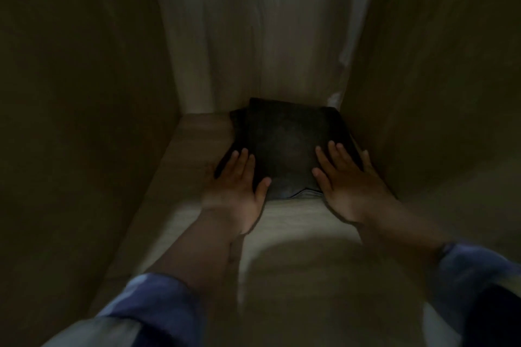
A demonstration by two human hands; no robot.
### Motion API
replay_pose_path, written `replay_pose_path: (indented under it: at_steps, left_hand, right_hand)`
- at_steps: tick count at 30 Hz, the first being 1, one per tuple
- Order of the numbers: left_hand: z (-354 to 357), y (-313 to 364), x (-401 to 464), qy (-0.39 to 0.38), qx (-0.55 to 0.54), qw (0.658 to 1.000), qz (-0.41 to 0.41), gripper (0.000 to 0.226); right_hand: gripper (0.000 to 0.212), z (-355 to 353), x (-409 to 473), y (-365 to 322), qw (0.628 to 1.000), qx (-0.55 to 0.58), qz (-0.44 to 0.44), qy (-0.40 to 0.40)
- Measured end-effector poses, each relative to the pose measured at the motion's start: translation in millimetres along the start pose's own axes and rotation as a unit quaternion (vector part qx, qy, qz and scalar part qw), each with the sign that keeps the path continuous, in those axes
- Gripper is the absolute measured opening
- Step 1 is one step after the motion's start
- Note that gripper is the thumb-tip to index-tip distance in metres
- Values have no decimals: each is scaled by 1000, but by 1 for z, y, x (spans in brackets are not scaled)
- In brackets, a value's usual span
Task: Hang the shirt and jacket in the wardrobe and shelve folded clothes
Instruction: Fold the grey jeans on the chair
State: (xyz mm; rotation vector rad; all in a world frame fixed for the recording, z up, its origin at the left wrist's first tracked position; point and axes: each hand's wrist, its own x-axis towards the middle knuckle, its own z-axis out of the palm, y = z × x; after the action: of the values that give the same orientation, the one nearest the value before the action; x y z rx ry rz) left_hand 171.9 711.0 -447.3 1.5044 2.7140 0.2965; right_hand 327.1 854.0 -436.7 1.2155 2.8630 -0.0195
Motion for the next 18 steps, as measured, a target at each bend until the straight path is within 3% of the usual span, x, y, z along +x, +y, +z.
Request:
replay_pose_path:
  at_steps: [4, 12, 18]
  left_hand:
    - [-41, 2, -43, -54, 31, 998, -2, 64]
    - [-130, 16, -206, -151, 80, 985, 0, 63]
    - [-204, 15, -323, -121, 59, 988, -77, 63]
  right_hand:
    - [58, -26, -51, -14, 1000, 4, 0, -16]
    - [54, -94, -207, -61, 988, 44, -1, -147]
    - [55, -165, -287, -114, 986, 21, -24, -161]
